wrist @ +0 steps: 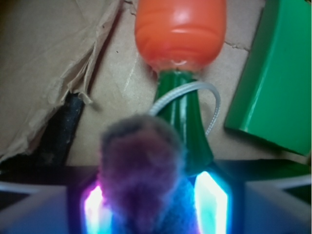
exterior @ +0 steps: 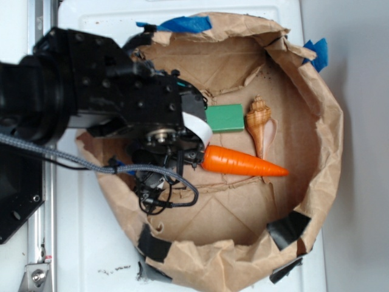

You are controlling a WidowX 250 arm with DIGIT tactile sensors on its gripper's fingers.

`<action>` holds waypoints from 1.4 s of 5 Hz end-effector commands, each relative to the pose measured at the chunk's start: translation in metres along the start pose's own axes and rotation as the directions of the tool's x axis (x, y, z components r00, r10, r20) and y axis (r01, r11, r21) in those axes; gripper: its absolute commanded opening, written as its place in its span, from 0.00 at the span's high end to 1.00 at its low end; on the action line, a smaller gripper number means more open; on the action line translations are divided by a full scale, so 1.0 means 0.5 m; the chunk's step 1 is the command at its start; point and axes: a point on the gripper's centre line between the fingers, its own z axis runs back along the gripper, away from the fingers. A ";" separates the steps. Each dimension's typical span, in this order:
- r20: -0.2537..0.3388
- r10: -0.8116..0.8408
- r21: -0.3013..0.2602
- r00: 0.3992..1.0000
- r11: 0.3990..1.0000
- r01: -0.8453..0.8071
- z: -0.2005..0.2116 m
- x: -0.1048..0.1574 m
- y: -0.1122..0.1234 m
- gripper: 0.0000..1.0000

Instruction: Grab the gray animal.

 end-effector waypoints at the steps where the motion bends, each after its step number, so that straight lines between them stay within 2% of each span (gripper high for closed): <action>1: 0.040 -0.004 0.016 0.999 1.000 0.003 0.037 0.004 -0.008 1.00; 2: 0.044 0.035 0.019 0.998 0.999 -0.036 0.090 0.001 0.003 1.00; 3: 0.076 0.098 0.058 0.992 0.993 -0.103 0.169 0.001 0.015 1.00; 5: 0.216 0.178 0.074 0.960 0.977 -0.197 0.281 0.011 0.033 1.00; 7: 0.285 0.190 0.065 0.940 0.974 -0.217 0.323 0.014 0.035 1.00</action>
